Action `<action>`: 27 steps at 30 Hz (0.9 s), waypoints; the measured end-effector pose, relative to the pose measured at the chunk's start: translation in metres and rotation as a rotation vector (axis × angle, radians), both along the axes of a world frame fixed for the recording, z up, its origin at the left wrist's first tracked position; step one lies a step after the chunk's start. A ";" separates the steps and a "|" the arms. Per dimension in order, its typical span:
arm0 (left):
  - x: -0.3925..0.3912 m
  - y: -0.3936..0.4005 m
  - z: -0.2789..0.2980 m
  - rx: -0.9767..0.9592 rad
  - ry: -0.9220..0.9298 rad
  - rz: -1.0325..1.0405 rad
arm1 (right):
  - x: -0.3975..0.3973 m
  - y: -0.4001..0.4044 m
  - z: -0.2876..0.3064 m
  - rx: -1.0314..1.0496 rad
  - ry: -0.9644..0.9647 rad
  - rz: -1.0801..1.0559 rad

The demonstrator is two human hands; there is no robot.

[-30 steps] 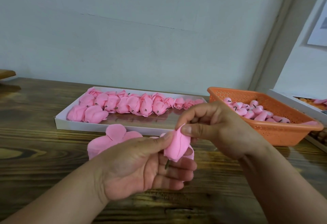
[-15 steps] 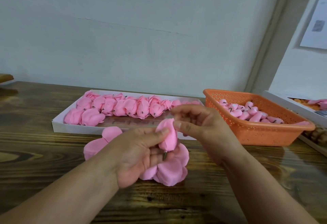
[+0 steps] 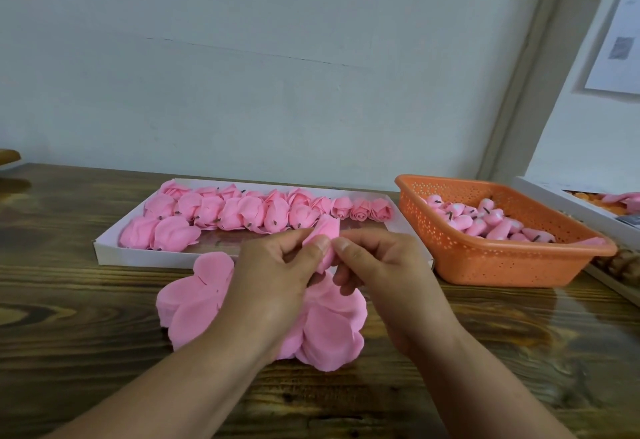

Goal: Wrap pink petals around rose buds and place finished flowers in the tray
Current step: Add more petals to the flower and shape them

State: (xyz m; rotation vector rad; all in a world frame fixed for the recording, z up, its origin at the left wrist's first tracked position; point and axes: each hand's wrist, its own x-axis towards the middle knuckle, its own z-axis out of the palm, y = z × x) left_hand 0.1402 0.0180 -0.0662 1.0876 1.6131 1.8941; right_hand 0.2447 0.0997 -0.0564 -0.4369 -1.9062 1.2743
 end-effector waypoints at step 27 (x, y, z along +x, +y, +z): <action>0.011 -0.011 -0.015 0.034 0.037 -0.089 | -0.005 -0.014 0.000 -0.064 0.040 -0.101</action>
